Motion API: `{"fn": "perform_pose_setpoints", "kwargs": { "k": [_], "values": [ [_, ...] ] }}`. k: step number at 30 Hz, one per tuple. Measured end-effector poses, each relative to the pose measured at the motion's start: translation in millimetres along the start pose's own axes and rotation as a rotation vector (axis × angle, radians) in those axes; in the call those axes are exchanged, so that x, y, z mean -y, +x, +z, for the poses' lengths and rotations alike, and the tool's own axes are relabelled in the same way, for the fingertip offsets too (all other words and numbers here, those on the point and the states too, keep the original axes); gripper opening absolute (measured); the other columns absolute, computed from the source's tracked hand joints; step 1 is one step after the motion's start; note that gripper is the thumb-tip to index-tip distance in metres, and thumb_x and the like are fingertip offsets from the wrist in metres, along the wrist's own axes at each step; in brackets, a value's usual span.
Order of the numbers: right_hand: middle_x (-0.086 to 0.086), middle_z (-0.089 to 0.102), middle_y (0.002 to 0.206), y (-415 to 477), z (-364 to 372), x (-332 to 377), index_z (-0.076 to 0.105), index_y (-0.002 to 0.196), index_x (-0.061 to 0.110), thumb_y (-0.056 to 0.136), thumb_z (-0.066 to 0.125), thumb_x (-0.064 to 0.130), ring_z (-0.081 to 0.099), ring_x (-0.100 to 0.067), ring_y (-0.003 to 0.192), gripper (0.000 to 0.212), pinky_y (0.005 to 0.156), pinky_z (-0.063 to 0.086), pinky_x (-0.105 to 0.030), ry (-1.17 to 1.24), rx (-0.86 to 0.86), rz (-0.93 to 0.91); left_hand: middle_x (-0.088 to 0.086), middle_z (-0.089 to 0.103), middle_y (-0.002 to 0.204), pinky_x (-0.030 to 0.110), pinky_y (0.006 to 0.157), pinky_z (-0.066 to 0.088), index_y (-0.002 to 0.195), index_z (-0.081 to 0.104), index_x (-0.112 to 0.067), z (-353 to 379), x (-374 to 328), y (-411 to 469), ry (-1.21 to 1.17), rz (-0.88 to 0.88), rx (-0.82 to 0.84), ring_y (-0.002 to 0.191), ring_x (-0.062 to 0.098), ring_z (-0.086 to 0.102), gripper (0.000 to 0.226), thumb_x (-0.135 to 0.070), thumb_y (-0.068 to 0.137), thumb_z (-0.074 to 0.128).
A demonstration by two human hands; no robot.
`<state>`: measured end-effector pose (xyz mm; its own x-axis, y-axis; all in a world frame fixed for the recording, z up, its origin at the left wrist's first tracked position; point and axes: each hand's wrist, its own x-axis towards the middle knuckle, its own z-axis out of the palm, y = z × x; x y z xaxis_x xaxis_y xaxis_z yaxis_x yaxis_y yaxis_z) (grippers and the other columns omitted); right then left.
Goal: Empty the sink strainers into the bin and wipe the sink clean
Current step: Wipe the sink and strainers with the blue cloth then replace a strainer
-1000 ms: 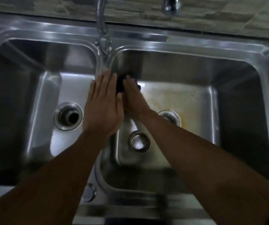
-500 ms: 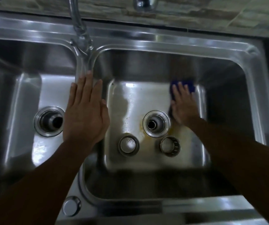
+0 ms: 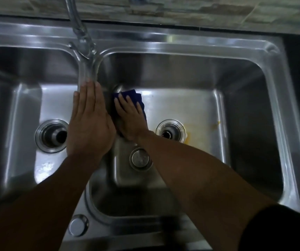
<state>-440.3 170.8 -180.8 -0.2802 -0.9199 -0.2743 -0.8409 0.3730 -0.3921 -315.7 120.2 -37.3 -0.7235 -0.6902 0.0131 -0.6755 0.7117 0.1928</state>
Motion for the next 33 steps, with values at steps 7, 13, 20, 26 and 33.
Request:
{"fn": "perform_pose_setpoints", "kwargs": {
  "k": [7, 13, 20, 26, 33],
  "values": [
    [-0.002, 0.009, 0.169, -15.2, -39.7, -108.1, 0.014, 0.161, 0.024, 0.089, 0.052, 0.021, 0.014, -0.032, 0.154, 0.08, 0.118, 0.022, -0.054, -0.217, 0.042, -0.057, 0.029, 0.014, 0.164, 0.048, 0.128, 0.01, 0.155, 0.016, 0.01, 0.9, -1.3, 0.0, -0.019, -0.004, -0.023, 0.156, 0.036, 0.009, 0.063, -0.021, 0.1, 0.023],
    [-0.005, 0.0, 0.169, -88.9, -75.0, -228.2, 0.005, 0.161, 0.019, 0.098, 0.045, 0.016, 0.006, -0.036, 0.155, 0.074, 0.119, 0.018, -0.063, -0.231, 0.022, 0.245, 0.029, 0.013, 0.164, 0.048, 0.128, 0.009, 0.155, 0.015, 0.01, -0.3, -2.0, -0.1, 0.015, -0.002, -0.022, 0.156, 0.036, 0.008, 0.064, -0.021, 0.099, 0.022],
    [-0.001, -0.01, 0.169, -177.2, -27.0, -201.5, -0.001, 0.161, 0.021, 0.103, 0.039, 0.025, -0.006, -0.029, 0.156, 0.071, 0.122, 0.002, -0.057, -0.136, 0.012, 0.483, 0.029, 0.014, 0.164, 0.047, 0.128, 0.009, 0.155, 0.015, 0.01, -1.2, -3.9, -0.9, 0.009, -0.001, -0.036, 0.156, 0.036, 0.009, 0.063, -0.02, 0.099, 0.022],
    [0.001, -0.005, 0.169, -189.8, -36.5, -210.8, -0.005, 0.16, 0.025, 0.095, 0.048, 0.023, -0.001, -0.028, 0.156, 0.084, 0.123, 0.014, -0.057, -0.301, 0.149, 0.104, 0.031, 0.013, 0.163, 0.049, 0.127, 0.009, 0.154, 0.015, 0.011, 0.1, -3.6, 0.0, 0.034, 0.017, -0.028, 0.156, 0.038, 0.008, 0.064, -0.02, 0.098, 0.021],
    [0.009, -0.005, 0.169, -143.0, -57.5, -224.4, 0.002, 0.161, 0.028, 0.087, 0.053, 0.007, -0.012, -0.017, 0.155, 0.093, 0.124, -0.002, -0.044, -0.338, 0.206, -0.256, 0.03, 0.015, 0.163, 0.05, 0.127, 0.011, 0.155, 0.016, 0.009, 10.1, 3.9, 0.7, 0.039, 0.042, -0.054, 0.156, 0.037, 0.008, 0.062, -0.019, 0.1, 0.024]
  ]
}}
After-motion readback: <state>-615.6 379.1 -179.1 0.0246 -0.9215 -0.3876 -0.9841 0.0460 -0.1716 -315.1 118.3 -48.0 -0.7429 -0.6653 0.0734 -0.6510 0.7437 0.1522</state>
